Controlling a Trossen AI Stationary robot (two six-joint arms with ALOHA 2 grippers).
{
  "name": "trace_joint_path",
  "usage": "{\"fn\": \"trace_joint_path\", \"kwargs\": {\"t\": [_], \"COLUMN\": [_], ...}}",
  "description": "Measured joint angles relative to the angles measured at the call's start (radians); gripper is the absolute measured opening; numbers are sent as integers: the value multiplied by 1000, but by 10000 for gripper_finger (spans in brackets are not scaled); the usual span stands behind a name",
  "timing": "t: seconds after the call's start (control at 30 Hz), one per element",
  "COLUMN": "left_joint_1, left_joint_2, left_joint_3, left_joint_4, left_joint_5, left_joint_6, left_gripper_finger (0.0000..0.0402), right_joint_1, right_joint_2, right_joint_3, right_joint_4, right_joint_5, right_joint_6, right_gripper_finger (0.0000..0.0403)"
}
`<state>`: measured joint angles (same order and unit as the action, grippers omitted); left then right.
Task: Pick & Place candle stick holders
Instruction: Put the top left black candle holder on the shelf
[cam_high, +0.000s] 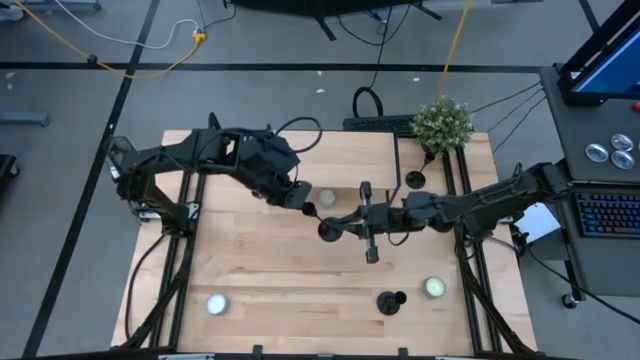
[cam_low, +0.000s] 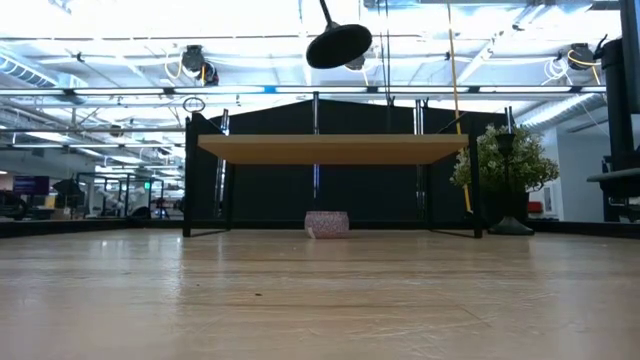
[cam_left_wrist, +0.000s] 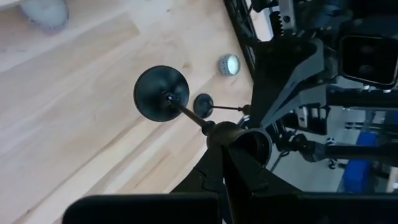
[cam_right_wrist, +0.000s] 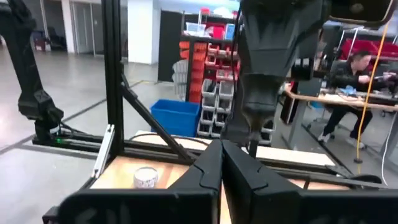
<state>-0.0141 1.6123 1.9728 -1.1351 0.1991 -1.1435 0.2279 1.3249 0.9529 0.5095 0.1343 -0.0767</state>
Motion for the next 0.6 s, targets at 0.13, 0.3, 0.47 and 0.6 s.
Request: {"fn": "trace_joint_path", "kwargs": {"t": [0.13,0.3,0.47,0.6], "left_joint_1": [-5,-8,-8,-8], "left_joint_2": [0,0,0,0], "left_joint_3": [0,0,0,0], "left_joint_4": [-15,-21,-21,-20], "left_joint_5": [-15,-17,-17,-17], "left_joint_6": [-11,-18,-17,-17], "left_gripper_finger": [0,0,0,0], "right_joint_1": [-2,-3,-10,-27], "right_joint_2": [3,3,23,70], "right_joint_3": [6,6,6,5], "right_joint_4": [-8,-39,-19,1], "right_joint_5": [-1,23,67,76], "right_joint_6": [4,5,16,47], "right_gripper_finger": [16,68,135,176]}}
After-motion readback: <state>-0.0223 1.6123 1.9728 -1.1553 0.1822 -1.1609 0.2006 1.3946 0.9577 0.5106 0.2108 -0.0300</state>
